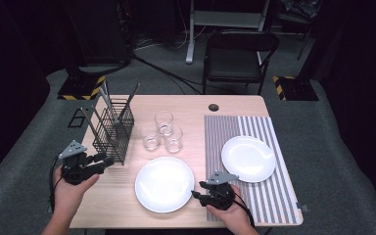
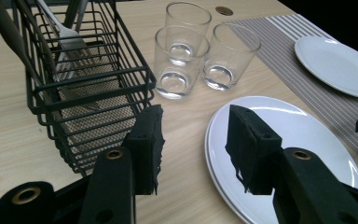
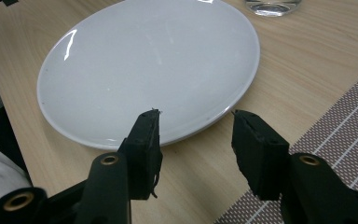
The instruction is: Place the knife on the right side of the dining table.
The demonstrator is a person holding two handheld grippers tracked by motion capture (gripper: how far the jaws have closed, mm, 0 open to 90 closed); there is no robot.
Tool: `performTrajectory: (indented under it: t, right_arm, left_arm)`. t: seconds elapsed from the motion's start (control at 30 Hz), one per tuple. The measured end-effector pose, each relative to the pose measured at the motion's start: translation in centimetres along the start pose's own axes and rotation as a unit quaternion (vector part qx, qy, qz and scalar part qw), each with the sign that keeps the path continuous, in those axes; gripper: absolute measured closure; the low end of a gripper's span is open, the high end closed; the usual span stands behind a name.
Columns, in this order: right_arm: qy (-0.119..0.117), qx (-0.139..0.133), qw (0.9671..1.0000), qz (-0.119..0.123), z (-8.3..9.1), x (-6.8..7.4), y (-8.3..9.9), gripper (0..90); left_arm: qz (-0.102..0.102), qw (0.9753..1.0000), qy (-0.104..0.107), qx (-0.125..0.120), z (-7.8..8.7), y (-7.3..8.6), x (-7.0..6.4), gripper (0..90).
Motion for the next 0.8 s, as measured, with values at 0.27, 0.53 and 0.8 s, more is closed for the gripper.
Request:
performTrajectory:
  t: [0.27, 0.53, 0.8]
  right_arm:
    - [-0.001, -0.003, 1.0, 0.001, 0.0, -0.1, 0.0, 51.4]
    - [-0.001, -0.004, 1.0, -0.005, 0.0, -0.2, 0.0, 51.4]
    - [0.0, -0.004, 1.0, -0.008, 0.1, -0.3, 0.0, 51.3]
  left_arm:
    - [0.001, 0.9999, -0.011, 0.004, 0.3, -0.8, 1.2, 55.5]
    - [-0.001, 0.9997, -0.024, 0.011, 0.5, -1.8, 2.6, 57.9]
    - [-0.004, 0.9994, -0.033, 0.012, 0.7, -2.8, 3.6, 60.1]
Point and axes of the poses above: each handheld gripper's, and its own axes: z roughly backward along the jaws, y roughly out of its underside, x roughly to its left, the point moved 8 cm from there along -z, roughly forward along the jaws, and after that the axes turned 10 degrees about -z, right-handed, at the moved point
